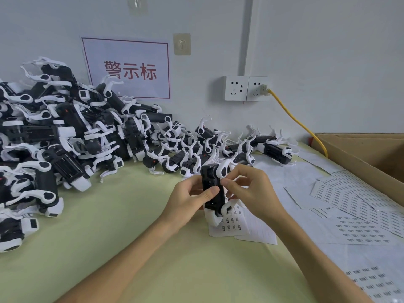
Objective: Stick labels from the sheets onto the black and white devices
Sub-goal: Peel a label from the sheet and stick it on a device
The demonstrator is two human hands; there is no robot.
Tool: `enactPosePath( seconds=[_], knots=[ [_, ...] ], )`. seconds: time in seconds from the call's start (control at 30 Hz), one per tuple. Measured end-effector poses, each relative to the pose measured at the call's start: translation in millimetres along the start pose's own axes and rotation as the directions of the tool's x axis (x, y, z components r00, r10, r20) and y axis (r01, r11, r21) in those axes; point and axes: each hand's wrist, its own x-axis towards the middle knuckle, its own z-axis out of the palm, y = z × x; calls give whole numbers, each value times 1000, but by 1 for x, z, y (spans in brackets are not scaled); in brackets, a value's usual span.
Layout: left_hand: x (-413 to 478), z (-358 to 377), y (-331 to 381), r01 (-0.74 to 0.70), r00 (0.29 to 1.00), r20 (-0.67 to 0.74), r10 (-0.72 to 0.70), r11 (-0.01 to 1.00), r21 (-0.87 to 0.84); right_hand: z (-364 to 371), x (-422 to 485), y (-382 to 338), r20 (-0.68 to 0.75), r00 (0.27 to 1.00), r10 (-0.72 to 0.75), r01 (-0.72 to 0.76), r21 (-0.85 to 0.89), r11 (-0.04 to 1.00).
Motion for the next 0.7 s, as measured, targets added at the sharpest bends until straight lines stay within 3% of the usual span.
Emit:
enactPosePath(
  seconds=[0.2,0.4,0.57,0.7],
  knots=[
    [-2,-1,4,-67,996,52,66,997,33,-6,3,1,-24,991,131,-126,134,983],
    [-3,6,7,144,985,120,-121,969,-202,0,3,1,251,956,152,-229,314,922],
    [-1,4,6,282,956,166,-240,908,-309,-1,2,1,253,958,132,-205,288,935],
    [-1,8,2,233,966,164,-201,951,-206,3,1,1,278,954,111,-184,251,950]
  ],
)
